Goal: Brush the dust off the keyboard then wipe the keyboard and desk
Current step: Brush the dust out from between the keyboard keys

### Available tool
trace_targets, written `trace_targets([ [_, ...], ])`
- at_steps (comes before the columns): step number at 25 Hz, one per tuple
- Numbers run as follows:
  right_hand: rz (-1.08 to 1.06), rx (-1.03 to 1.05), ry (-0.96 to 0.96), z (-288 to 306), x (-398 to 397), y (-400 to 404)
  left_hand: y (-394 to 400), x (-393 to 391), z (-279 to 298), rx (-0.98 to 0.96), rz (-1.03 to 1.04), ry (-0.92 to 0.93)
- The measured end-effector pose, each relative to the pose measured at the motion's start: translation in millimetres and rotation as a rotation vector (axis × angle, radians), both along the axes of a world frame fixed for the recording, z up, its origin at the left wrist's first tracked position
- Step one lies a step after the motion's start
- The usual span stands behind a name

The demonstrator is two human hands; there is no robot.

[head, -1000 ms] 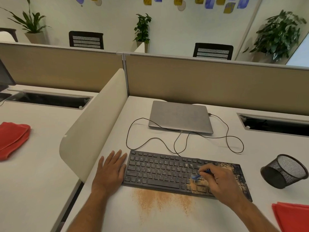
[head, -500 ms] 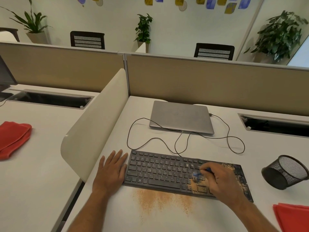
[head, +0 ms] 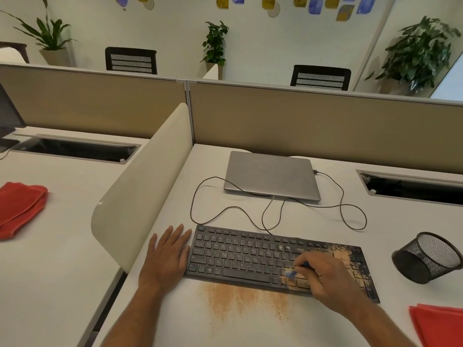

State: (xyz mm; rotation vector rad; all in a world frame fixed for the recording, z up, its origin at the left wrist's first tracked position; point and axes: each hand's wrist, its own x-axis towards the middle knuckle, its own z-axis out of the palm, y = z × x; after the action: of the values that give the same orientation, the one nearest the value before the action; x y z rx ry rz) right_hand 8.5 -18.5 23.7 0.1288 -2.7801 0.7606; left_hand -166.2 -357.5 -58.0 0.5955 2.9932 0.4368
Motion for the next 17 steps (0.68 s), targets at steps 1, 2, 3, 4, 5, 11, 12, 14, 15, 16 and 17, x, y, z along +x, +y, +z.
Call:
trace_targets([
  [1, -0.016, -0.02, 0.008, 1, 0, 0, 0, 0, 0, 0.004, 0.0, 0.0],
  [2, -0.04, -0.036, 0.024, 3, 0, 1, 0, 0, 0, 0.007, -0.001, 0.001],
  [3, -0.06, -0.041, 0.041, 4, 0, 1, 0, 0, 0, 0.009, -0.002, 0.001],
  [4, -0.063, -0.031, 0.045, 4, 1, 0, 0, 0, 0, 0.013, -0.003, 0.0],
  [5, -0.045, -0.016, 0.041, 3, 2, -1, 0, 0, 0, 0.019, -0.004, 0.001],
  [11, -0.007, -0.025, 0.085, 3, 7, -1, 0, -1, -1, 0.03, -0.003, 0.005],
  [12, -0.006, -0.013, 0.083, 3, 8, -1, 0, -1, -2, 0.029, 0.0, 0.007],
  [14, 0.022, 0.012, 0.05, 0, 12, -2, 0, 0, -2, 0.019, 0.0, 0.003],
  [15, 0.036, 0.016, 0.05, -3, 14, -2, 0, 0, -1, 0.019, 0.001, 0.002],
  [16, 0.038, 0.008, 0.058, -4, 16, -2, 0, 0, -2, 0.021, 0.002, 0.001],
  [17, 0.026, -0.02, 0.069, -2, 18, -2, 0, 0, -1, 0.021, 0.002, 0.001],
])
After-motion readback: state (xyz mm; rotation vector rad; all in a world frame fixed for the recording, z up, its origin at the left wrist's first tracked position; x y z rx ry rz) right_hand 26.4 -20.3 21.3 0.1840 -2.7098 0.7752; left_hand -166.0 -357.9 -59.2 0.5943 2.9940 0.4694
